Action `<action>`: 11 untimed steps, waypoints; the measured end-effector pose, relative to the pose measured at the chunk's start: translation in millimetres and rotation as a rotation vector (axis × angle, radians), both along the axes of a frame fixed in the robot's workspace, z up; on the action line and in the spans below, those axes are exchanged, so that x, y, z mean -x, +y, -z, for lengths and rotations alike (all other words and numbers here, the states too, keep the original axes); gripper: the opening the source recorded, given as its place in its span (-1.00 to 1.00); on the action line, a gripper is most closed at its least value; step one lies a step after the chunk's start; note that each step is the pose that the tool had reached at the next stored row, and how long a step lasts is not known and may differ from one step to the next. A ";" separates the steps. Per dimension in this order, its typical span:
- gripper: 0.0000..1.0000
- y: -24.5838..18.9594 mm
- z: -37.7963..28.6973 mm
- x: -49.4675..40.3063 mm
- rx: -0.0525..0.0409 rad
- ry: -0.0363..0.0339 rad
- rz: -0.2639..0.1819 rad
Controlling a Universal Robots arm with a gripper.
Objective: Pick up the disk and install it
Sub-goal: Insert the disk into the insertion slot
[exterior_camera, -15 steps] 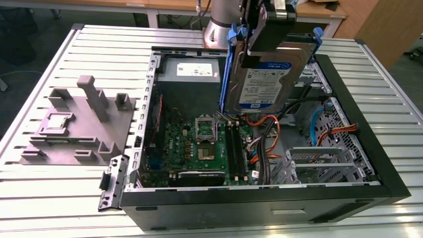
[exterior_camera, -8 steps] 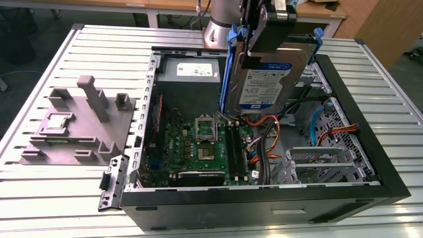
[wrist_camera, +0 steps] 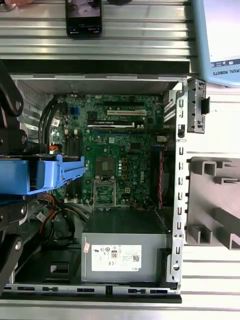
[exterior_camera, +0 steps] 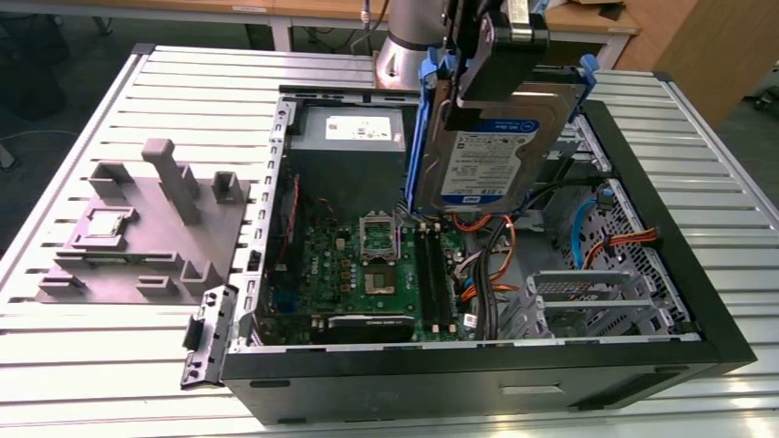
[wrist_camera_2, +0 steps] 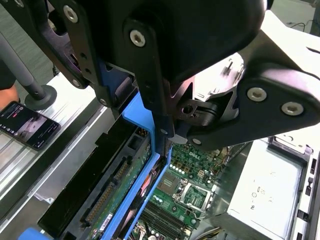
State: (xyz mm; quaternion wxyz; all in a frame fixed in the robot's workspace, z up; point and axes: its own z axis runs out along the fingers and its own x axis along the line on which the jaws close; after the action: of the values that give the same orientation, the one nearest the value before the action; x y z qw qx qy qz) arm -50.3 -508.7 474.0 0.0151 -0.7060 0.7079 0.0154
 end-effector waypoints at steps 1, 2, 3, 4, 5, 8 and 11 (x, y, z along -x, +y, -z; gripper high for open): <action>-0.26 -0.4 0.0 -0.2 0.0000 0.0001 0.000; -0.26 -0.7 0.0 -0.9 0.0000 0.0000 0.000; -0.26 -0.9 0.0 -2.3 0.0001 0.0001 0.000; -0.26 -1.2 0.0 -4.3 0.0001 0.0000 0.000; -0.26 -1.4 0.0 -6.9 0.0001 0.0001 0.000; -0.26 -1.6 0.1 -11.4 0.0000 0.0002 0.000; -0.26 -2.2 0.1 -11.6 0.0001 0.0002 0.000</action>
State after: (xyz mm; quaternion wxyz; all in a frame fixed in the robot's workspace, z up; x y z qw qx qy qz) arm -38.6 -510.9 473.8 0.0149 -0.7059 0.7079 0.0154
